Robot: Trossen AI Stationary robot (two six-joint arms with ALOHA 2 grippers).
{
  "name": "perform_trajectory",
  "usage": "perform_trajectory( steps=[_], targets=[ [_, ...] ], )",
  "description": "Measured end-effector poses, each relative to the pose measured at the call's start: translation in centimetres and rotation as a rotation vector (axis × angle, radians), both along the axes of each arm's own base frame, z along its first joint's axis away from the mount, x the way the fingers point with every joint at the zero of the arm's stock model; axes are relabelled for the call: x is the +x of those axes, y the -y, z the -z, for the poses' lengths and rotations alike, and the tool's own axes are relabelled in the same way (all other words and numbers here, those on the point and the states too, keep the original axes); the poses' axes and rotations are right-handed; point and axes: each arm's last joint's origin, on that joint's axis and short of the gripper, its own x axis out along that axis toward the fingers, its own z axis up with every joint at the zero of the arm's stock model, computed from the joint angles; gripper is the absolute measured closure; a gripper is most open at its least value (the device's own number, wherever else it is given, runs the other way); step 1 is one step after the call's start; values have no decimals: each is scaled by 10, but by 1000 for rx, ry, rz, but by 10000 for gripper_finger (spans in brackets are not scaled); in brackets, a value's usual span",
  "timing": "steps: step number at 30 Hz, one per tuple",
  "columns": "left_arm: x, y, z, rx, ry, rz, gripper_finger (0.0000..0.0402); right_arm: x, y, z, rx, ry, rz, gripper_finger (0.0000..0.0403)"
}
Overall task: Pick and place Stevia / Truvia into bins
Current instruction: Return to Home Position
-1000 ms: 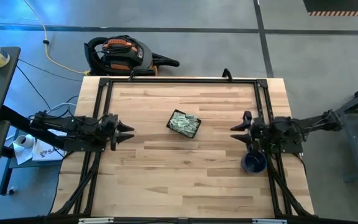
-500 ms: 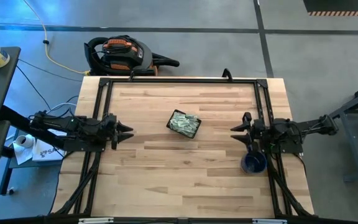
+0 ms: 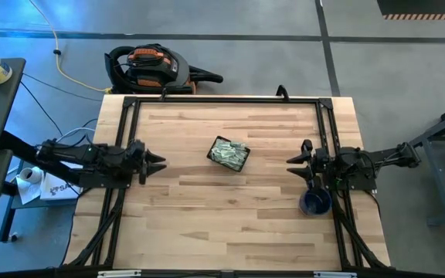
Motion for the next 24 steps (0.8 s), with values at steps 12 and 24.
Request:
perform_trajectory(
  steps=[12,24],
  targets=[
    [1,-13,0,-6,16,-153,186,0,0,0,0,-1,0,265],
    [1,-13,0,-6,13,-150,186,0,0,0,-1,-1,0,265]
  ],
)
